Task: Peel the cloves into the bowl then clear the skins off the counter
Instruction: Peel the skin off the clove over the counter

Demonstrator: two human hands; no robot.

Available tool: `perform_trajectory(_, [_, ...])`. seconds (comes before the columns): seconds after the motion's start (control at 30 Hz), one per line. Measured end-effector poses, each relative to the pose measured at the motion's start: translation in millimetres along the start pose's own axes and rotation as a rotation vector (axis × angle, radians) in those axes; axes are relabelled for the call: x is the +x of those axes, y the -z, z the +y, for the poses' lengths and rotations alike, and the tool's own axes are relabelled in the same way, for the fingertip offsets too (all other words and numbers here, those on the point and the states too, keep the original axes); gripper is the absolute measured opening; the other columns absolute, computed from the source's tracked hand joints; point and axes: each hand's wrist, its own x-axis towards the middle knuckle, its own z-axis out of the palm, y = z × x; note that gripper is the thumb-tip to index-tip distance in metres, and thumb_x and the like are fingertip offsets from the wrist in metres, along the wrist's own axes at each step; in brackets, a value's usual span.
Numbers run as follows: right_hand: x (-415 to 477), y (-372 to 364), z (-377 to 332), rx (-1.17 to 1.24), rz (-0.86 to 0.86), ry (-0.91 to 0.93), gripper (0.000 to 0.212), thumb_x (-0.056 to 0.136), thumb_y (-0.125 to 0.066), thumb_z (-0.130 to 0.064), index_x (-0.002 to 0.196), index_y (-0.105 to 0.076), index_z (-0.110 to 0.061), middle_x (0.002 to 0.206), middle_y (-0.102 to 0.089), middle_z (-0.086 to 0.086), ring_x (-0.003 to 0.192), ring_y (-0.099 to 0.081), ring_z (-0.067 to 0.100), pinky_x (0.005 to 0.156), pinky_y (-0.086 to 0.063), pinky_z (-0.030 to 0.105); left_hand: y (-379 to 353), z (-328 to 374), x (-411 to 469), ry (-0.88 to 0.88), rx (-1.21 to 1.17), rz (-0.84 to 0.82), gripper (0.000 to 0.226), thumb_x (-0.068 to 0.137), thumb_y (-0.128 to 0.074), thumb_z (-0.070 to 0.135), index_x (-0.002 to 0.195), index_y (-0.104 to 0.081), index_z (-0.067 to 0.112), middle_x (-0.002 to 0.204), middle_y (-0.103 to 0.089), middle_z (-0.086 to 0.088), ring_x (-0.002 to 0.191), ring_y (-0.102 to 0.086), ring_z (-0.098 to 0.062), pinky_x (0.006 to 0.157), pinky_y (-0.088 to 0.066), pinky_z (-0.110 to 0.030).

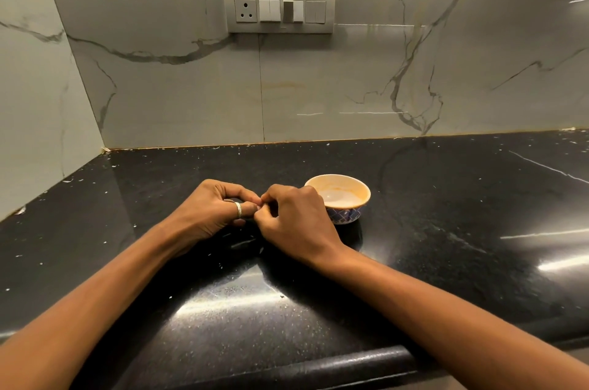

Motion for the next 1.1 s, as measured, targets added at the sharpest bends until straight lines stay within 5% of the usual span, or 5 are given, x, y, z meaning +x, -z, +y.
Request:
perform_trajectory(0.33, [-1, 4, 4, 0.07, -0.042, -0.041, 0.019, 0.091, -0.066, -0.031, 0.095, -0.076, -0.016, 0.084, -0.075, 0.003, 0.074, -0.067, 0.019, 0.071, -0.055, 0.04, 7, 2, 0, 0.059, -0.033, -0.073, 0.014, 0.081, -0.075, 0.0, 0.094, -0.08, 0.004, 0.098, -0.075, -0.02, 0.102, -0.071, -0.035, 0.103, -0.051, -0.05])
perform_trajectory(0.6, [-1, 9, 5, 0.101, -0.092, -0.072, 0.015, 0.09, -0.068, -0.026, 0.095, -0.077, -0.016, 0.085, -0.076, 0.002, 0.075, -0.067, 0.015, 0.074, -0.056, 0.039, 11, 7, -4, 0.057, -0.071, -0.156, 0.027, 0.073, -0.076, 0.005, 0.1, -0.077, 0.0, 0.099, -0.076, -0.02, 0.096, -0.074, -0.029, 0.083, -0.06, -0.028])
perform_trajectory(0.77, [-2, 12, 3, 0.101, -0.101, -0.077, 0.016, 0.088, -0.065, -0.021, 0.092, -0.079, -0.017, 0.084, -0.077, 0.002, 0.074, -0.067, 0.015, 0.073, -0.054, 0.035, 8, 7, -4, 0.033, -0.029, -0.123, 0.016, 0.084, -0.071, 0.0, 0.099, -0.077, 0.0, 0.094, -0.076, -0.019, 0.093, -0.074, -0.027, 0.087, -0.06, -0.03])
perform_trajectory(1.0, [-1, 11, 4, 0.114, -0.123, -0.083, 0.016, 0.087, -0.065, -0.021, 0.093, -0.079, -0.016, 0.085, -0.077, 0.002, 0.077, -0.067, 0.016, 0.075, -0.053, 0.036, 5, 7, -6, 0.027, 0.011, -0.079, 0.013, 0.086, -0.069, -0.006, 0.096, -0.075, -0.002, 0.088, -0.076, -0.018, 0.08, -0.074, -0.018, 0.07, -0.058, -0.019])
perform_trajectory(1.1, [0, 11, 5, 0.125, -0.138, -0.087, 0.016, 0.089, -0.066, -0.023, 0.096, -0.079, -0.016, 0.086, -0.076, 0.002, 0.079, -0.068, 0.016, 0.078, -0.055, 0.039, 8, 8, -6, 0.024, 0.069, -0.103, 0.014, 0.08, -0.078, 0.001, 0.093, -0.077, 0.006, 0.091, -0.076, -0.017, 0.084, -0.073, -0.022, 0.077, -0.06, -0.025])
